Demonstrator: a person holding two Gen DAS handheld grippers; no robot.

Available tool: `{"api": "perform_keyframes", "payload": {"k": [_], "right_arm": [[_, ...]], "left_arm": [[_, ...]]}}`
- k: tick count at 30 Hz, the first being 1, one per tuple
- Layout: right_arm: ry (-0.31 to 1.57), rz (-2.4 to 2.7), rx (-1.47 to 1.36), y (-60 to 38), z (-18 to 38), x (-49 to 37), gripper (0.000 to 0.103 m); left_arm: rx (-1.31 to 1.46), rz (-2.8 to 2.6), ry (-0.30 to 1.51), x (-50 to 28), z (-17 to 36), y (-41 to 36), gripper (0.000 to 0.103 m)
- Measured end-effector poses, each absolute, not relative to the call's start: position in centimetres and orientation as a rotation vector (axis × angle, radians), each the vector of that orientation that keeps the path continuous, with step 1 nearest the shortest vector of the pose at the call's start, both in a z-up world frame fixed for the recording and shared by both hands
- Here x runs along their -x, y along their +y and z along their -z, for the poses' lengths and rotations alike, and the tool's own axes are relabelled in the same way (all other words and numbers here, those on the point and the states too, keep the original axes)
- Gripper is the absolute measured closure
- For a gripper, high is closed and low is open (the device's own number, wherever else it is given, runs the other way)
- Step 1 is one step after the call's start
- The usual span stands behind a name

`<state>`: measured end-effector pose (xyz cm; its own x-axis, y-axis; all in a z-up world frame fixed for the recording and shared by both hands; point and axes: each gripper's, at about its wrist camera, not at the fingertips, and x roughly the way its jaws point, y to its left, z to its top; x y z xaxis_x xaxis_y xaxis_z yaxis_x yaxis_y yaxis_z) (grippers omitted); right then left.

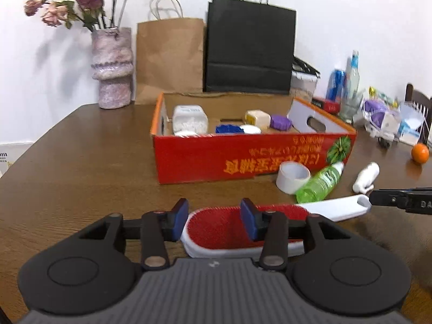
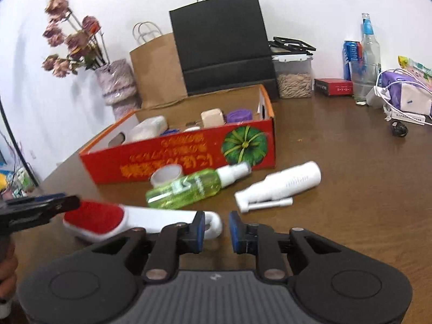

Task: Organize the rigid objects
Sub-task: 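Grasp the red lint roller head with the left tool while the right tool grasps its white handle, then carry the lint roller with both tools up and over the box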

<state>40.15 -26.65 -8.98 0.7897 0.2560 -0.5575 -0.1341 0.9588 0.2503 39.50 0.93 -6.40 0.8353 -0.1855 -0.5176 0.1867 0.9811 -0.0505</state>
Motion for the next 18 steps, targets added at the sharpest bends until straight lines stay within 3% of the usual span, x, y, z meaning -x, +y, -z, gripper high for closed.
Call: {"api": "perform_keyframes", "payload": {"k": [14,16,18], "right_arm": [[0.699,-0.171,-0.195,-25.9,10.2,-42.5,0.082],[0.696,-0.195,-0.219,-26.0,10.4,-42.6,0.091],[0.687,-0.191,-0.227,-26.0,10.5,-42.6,0.092]], "left_arm": [[0.186,0.229,0.639,-40.9,7.6,3.1,0.055],[0.193,0.217,0.635,-40.6,7.6,2.9,0.055],[0.236,0.213,0.647,-40.6,7.7,3.2,0.054]]}}
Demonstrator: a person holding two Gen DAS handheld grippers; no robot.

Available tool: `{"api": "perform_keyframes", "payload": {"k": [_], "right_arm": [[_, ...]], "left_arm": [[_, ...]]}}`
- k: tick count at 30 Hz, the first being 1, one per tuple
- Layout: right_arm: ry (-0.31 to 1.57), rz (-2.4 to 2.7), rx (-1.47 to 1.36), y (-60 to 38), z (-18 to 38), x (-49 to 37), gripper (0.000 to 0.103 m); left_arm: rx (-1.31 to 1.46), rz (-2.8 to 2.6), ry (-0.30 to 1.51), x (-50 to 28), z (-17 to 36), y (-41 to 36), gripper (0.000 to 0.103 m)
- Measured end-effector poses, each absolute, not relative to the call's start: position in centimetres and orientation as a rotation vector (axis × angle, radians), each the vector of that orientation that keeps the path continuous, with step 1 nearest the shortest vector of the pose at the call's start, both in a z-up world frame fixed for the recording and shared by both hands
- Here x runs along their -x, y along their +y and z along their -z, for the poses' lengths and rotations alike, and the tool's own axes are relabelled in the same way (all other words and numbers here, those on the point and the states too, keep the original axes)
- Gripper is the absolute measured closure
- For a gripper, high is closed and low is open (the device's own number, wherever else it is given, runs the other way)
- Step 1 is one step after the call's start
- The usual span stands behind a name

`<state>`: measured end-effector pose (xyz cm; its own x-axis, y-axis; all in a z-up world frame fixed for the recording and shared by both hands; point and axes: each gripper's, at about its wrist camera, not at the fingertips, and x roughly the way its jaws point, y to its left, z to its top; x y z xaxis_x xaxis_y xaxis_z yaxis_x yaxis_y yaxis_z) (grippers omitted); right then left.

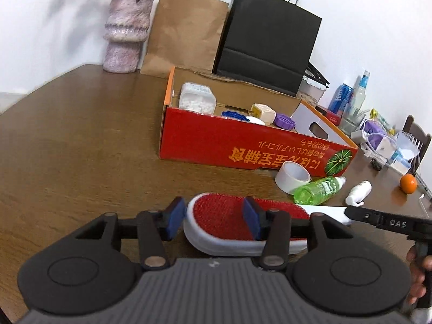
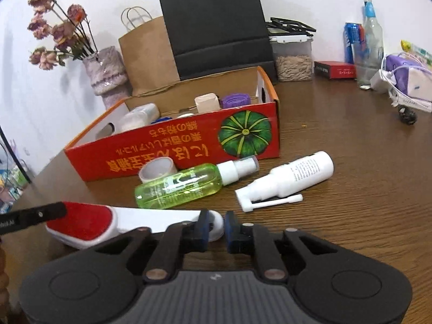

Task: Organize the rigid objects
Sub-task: 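Carry the lint roller with both tools up and over the box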

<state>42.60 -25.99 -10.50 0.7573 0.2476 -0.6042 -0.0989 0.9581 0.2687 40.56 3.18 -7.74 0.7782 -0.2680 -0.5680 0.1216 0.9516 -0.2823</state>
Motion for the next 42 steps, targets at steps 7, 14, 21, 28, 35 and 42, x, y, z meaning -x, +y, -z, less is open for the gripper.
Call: {"api": "perform_keyframes", "payload": {"k": [7,14,21,28,35,42], "right_arm": [[0.637,-0.172,-0.225,-25.2,10.0,-39.4,0.092],[0.485,-0.143,-0.204,-24.8,7.0,-28.8,0.092],[0.4,-0.121,-0.236,-26.0,5.0,-21.7,0.092],[0.35,-0.095,-0.266,-27.3,4.0,-20.2,0.092],[0.308,-0.093,-0.254,-28.2,1.1,-25.8,0.092],[0.315,-0.122,-0.238,-27.9,-2.3,-37.0,0.092]], "left_arm": [[0.279,0.14,0.585,-37.2,7.4,2.9,0.061],[0.29,0.116,0.415,-26.8,4.6,2.9,0.063],[0.282,0.145,0.337,-20.9,2.2,2.7,0.065],[0.275,0.171,0.307,-19.7,1.0,1.5,0.065],[0.275,0.183,0.263,-24.3,-1.6,0.8,0.065],[0.323,0.172,0.341,-36.0,-4.9,1.2,0.065]]}}
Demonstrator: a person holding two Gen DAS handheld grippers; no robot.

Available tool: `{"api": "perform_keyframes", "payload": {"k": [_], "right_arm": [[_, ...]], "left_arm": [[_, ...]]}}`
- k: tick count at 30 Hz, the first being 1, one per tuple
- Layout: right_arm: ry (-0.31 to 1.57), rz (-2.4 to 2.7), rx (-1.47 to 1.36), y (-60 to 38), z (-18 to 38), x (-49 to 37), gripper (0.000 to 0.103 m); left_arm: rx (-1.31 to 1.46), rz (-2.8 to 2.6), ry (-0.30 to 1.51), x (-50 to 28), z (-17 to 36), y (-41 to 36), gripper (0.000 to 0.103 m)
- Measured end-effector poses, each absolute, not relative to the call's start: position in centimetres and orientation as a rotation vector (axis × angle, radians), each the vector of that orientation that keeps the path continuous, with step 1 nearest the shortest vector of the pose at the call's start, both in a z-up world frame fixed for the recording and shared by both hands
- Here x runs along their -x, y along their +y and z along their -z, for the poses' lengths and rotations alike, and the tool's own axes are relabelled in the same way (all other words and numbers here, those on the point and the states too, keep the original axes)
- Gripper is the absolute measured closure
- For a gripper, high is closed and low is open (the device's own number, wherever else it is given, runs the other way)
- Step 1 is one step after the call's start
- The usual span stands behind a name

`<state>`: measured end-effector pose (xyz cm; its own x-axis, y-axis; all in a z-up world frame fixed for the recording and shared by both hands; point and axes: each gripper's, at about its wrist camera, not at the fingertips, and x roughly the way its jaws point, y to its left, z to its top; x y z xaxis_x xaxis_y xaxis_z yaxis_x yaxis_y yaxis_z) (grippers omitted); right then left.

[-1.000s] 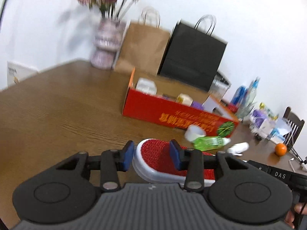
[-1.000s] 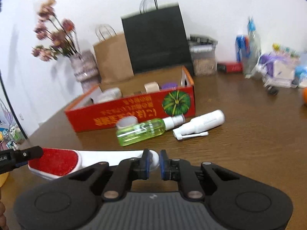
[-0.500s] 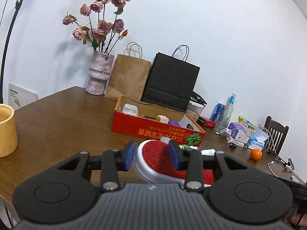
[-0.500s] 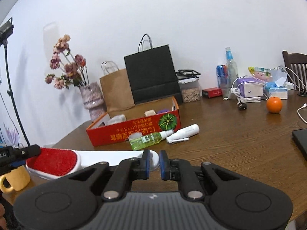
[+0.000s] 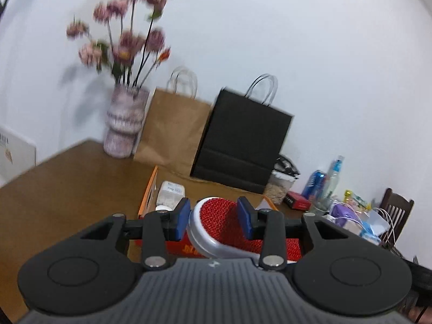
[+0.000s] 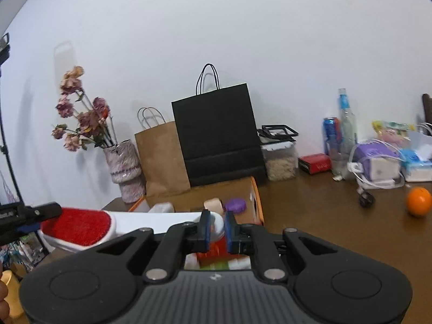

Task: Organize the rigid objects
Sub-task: 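Carry the lint roller with both tools up and over the box, then open both tools to release the lint roller into the box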

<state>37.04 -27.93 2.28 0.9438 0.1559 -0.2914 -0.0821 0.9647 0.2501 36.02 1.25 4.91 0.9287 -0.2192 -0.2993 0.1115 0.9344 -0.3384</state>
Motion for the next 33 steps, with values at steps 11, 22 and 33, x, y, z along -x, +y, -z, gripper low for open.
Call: {"api": "perform_keyframes", "payload": {"k": [11,22,33], "right_arm": [[0.565,-0.177,-0.255,-27.4,0.7,-54.6,0.092],[0.795,-0.223,-0.037,-24.3,6.0,-61.1,0.092],[0.741,-0.22,0.082,-22.7,4.0,-58.9,0.088]], "left_arm": [[0.322,0.126,0.508,-51.8,-3.4,2.3,0.067],[0.288,0.08,0.665,-56.6,3.6,3.5,0.07],[0.15,0.048,0.604,-54.2,2.0,2.6,0.062]]}}
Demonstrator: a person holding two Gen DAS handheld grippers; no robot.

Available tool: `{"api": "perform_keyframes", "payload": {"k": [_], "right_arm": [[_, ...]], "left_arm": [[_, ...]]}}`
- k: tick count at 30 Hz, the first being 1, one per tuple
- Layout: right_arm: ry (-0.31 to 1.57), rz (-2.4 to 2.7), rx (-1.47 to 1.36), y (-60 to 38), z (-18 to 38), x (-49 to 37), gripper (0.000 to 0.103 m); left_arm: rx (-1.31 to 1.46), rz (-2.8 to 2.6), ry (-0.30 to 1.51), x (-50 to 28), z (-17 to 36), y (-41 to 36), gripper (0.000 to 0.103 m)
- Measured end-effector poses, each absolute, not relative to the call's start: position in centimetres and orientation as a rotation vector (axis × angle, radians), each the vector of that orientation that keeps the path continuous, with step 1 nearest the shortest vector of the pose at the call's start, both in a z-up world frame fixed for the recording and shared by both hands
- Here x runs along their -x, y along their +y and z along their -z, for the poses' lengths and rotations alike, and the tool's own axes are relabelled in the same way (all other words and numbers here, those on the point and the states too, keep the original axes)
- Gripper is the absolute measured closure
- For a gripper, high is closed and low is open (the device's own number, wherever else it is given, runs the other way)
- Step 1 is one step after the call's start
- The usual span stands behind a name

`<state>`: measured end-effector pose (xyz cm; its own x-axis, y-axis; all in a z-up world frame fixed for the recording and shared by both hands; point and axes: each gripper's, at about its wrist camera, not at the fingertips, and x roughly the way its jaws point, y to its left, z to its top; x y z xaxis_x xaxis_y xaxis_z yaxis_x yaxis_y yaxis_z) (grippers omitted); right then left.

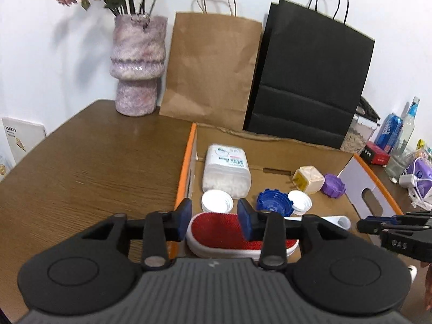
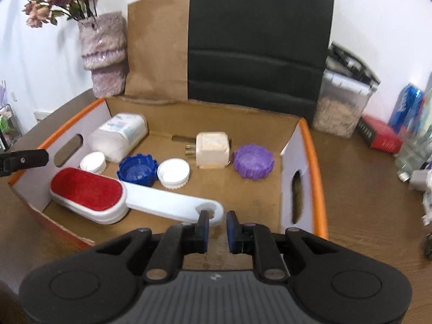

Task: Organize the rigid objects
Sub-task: 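Open both tools to release the lint roller into the box, then withdraw both open tools toward the spray bottles beside the box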

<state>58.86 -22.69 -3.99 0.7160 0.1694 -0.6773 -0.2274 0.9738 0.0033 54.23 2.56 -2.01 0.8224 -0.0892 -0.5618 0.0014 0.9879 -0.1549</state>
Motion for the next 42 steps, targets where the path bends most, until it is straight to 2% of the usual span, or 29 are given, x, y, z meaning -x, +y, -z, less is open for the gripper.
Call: {"api": "perform_keyframes", "payload": {"k": [5,7,9,15,17,20,22,27,32,42], "right_arm": [[0.611,-0.233,0.04,-24.3,-0.1,-54.6,0.082],[0.544,-0.24,0.033,-24.7,-1.5,-52.1,0.069],[0.464,-0.246,0.035,-25.0,-2.6,-49.0,0.062],[0.25,-0.246,0.05,-25.2,-3.8,-39.1,0.045],[0.204,-0.248,0.038,-25.4,-3.6,-36.5,0.041],[0.146,-0.241,0.003,-25.8,-3.0,-32.1,0.038],[0.124,-0.235,-0.014,-26.0,-2.2,-29.6,0.03],[0.111,-0.222,-0.021,-26.2,0.5,-22.8,0.026],[0.143,-0.209,-0.055,-26.7,3.3,-18.0,0.025],[0.177,-0.206,-0.027,-28.2,3.9,-19.6,0.025]], "left_arm": [[0.12,0.052,0.507,-50.1,-0.8,2.7,0.051],[0.082,0.053,0.451,-47.7,-1.8,2.3,0.046],[0.047,0.049,0.388,-44.7,-2.7,1.7,0.038],[0.038,0.051,0.241,-35.8,-4.2,0.3,0.032],[0.039,0.054,0.187,-32.7,-4.4,-0.1,0.028],[0.057,0.066,0.15,-28.6,-4.2,-0.4,0.027],[0.059,0.071,0.134,-26.1,-3.7,-0.5,0.025],[0.084,0.07,0.113,-19.6,-1.5,-0.1,0.024],[0.093,0.084,0.164,-15.5,0.5,0.2,0.023],[0.04,0.142,0.202,-17.7,1.4,-1.8,0.024]]}}
